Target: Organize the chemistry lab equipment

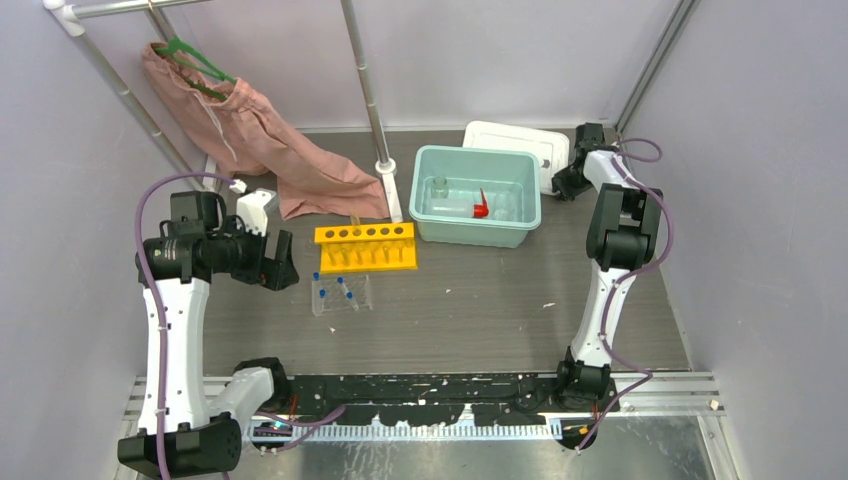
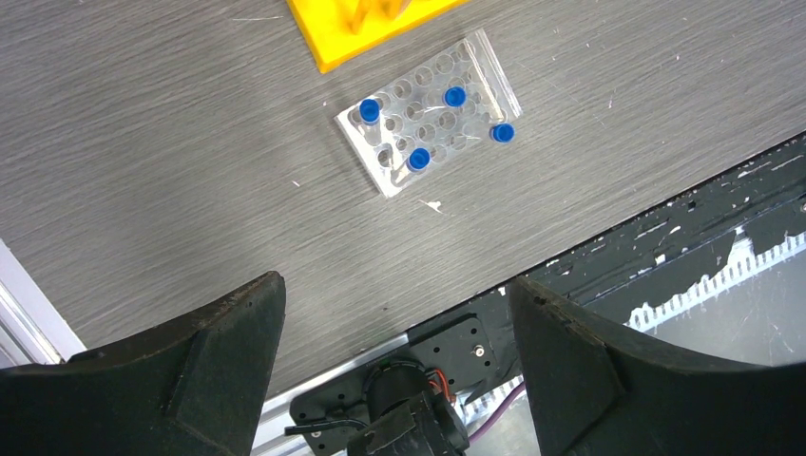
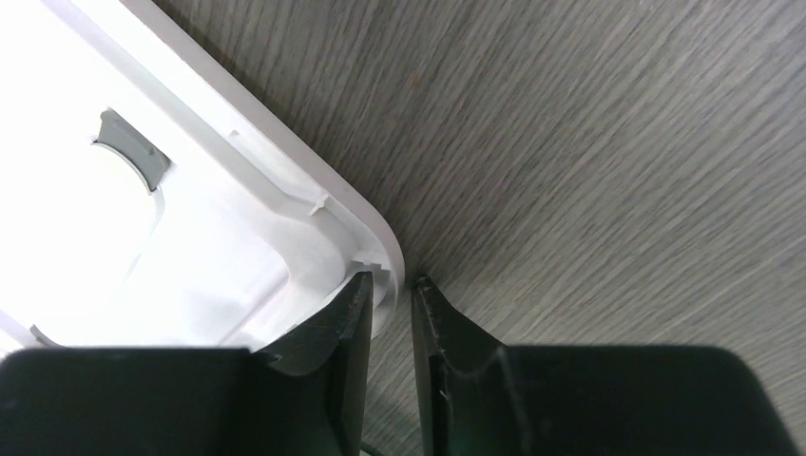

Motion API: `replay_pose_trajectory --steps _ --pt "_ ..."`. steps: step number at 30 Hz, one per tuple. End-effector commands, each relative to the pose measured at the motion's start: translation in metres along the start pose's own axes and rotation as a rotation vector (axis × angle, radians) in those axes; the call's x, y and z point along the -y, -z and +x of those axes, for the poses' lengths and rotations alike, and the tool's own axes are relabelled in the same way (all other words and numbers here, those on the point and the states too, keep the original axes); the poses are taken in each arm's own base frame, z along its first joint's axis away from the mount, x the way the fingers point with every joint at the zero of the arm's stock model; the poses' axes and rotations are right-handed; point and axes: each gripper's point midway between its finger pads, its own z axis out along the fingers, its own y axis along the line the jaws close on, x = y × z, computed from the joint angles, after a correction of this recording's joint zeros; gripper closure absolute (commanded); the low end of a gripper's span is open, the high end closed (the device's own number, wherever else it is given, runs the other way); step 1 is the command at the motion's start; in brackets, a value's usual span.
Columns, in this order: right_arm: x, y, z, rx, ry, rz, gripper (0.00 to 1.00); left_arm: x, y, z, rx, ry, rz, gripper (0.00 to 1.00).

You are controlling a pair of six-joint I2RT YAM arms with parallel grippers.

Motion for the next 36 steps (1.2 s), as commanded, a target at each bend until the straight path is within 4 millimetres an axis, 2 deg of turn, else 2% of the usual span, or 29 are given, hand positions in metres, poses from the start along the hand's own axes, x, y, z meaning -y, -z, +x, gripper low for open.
replay_pose_trajectory --steps 1,4,5,8,9,16,23,30,36 --pt "-0.01 0.006 0.001 -0.011 -0.065 -0.018 0.73 -0.001 0.004 -0.006 0.036 -0.041 -0.016 0.12" --pt "-0.008 0.004 0.004 -0.015 -0.093 -0.01 0.74 -0.001 0.006 -0.007 0.037 -0.044 -0.02 0.12" --pt "-0.007 0.004 0.004 -0.012 -0.1 -0.006 0.78 -0.001 0.007 -0.007 0.038 -0.045 -0.019 0.12" --pt "-0.005 0.011 0.002 0.016 -0.111 0.003 0.98 0.0 0.009 -0.01 0.04 -0.043 -0.02 0.12" --pt "-0.006 0.016 -0.001 0.034 -0.115 -0.002 0.99 0.0 0.011 -0.011 0.046 -0.045 -0.019 0.12" --pt "-0.019 0.085 -0.04 0.241 -0.21 -0.133 0.99 0.011 0.02 -0.024 0.075 -0.056 0.029 0.16" --pt "-0.026 0.146 -0.068 0.388 -0.301 -0.269 0.99 0.016 0.024 -0.024 0.076 -0.069 0.05 0.19" --pt "-0.019 0.198 -0.096 0.56 -0.31 -0.322 0.99 0.023 0.029 -0.021 0.085 -0.093 0.065 0.2" --pt "-0.01 0.248 -0.106 0.662 -0.321 -0.404 0.99 0.031 0.035 -0.032 0.121 -0.099 0.1 0.21"
